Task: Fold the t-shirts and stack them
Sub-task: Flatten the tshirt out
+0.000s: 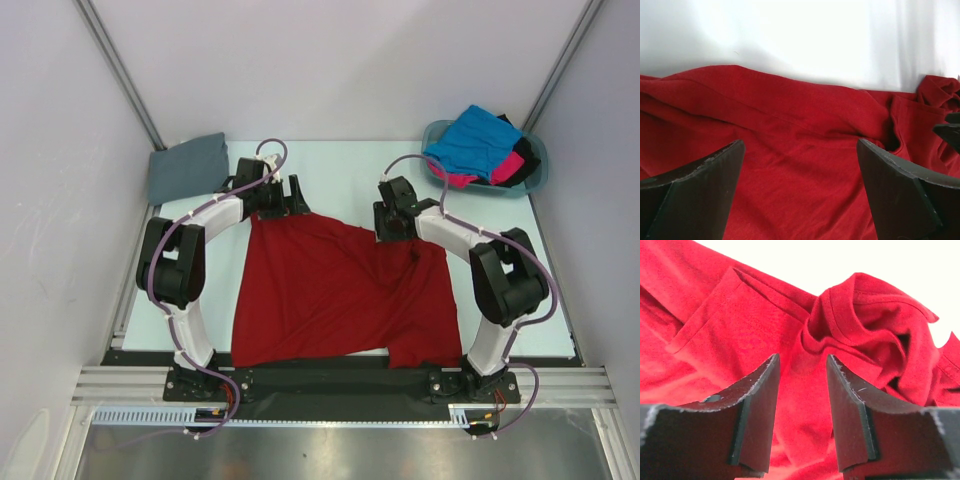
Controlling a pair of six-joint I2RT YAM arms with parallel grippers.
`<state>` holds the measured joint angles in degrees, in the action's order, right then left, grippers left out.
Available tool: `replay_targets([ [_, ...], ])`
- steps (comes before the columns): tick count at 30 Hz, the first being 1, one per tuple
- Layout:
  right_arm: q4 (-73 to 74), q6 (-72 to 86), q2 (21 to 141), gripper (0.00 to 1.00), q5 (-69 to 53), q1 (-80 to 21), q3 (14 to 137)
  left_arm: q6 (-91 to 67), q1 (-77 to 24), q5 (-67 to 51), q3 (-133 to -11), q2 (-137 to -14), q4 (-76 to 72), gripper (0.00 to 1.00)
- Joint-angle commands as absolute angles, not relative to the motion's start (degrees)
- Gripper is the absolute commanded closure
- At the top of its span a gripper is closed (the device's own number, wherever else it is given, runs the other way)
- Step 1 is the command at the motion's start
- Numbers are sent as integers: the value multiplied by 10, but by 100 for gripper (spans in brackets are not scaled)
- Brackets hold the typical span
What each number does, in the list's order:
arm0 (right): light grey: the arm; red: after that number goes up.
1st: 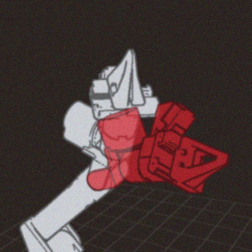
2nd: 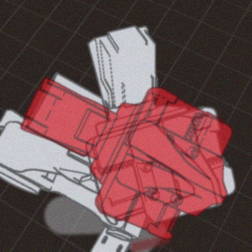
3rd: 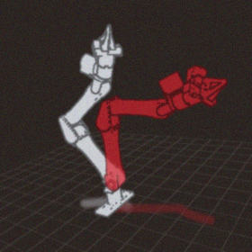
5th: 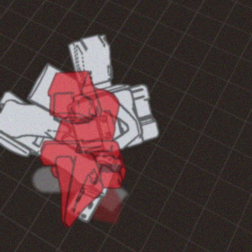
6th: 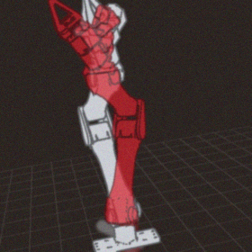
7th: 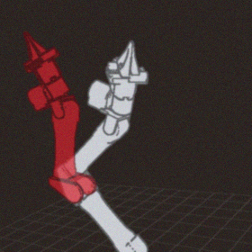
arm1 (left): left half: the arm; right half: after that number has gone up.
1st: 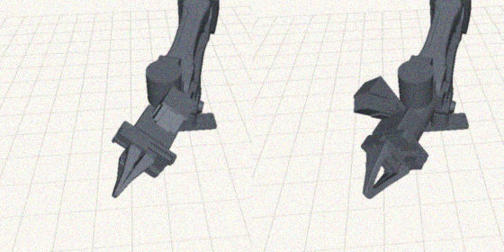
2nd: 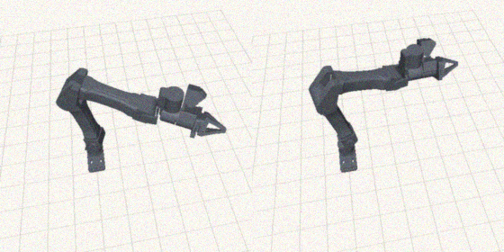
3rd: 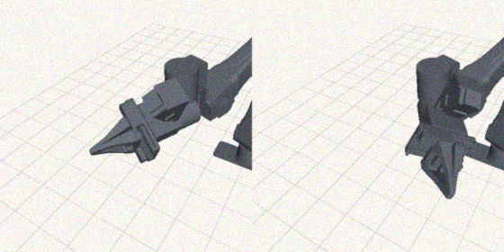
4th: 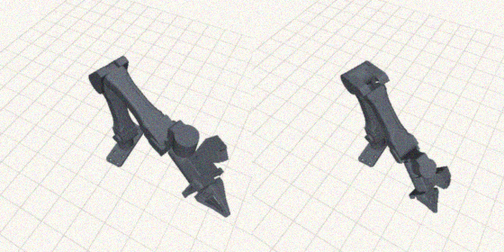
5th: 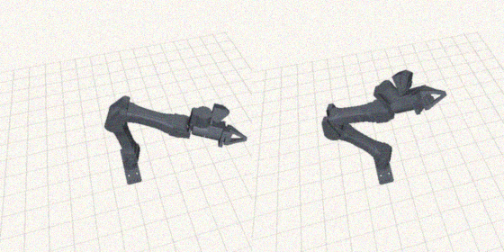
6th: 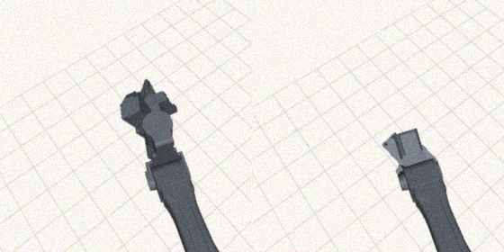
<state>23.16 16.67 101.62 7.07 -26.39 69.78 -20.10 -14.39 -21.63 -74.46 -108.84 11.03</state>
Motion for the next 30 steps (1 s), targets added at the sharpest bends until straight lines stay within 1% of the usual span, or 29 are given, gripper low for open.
replay_targets([
  [1,203,147,1031,53,60,-258,730,-199,-148,-221,-747,-1059,104,0],
  [3,202,147,1037,54,60,-252,729,-199,-148,-221,-750,-1063,103,0],
  [5,197,145,1040,60,60,-251,724,-198,-148,-221,-753,-1069,105,0],
  [6,197,144,1041,69,56,-250,722,-199,-148,-223,-753,-1069,105,0],
  [8,196,143,1048,79,54,-249,719,-200,-148,-224,-753,-1071,104,0],
  [9,197,142,1047,91,52,-247,717,-200,-148,-223,-753,-1071,104,0],
  [10,194,143,1046,97,49,-247,714,-200,-147,-224,-753,-1071,103,0],
  [11,194,142,1042,100,47,-246,710,-200,-148,-224,-752,-1071,104,0],
  [13,199,142,1035,100,44,-245,708,-200,-148,-224,-752,-1068,104,0],
  [17,209,135,970,100,33,-247,698,-203,-148,-224,-743,-1058,98,0],
  [18,212,131,927,100,33,-248,691,-206,-148,-224,-741,-1056,95,0],
  [22,253,141,818,100,21,-263,671,-208,-148,-226,-737,-1048,92,0],
  [25,297,157,749,100,11,-281,648,-210,-148,-227,-736,-1045,91,0],
  [28,339,177,704,99,5,-320,613,-212,-149,-228,-733,-1043,89,0],
  [30,360,203,693,99,-23,-356,593,-212,-149,-229,-731,-1043,88,0],
])
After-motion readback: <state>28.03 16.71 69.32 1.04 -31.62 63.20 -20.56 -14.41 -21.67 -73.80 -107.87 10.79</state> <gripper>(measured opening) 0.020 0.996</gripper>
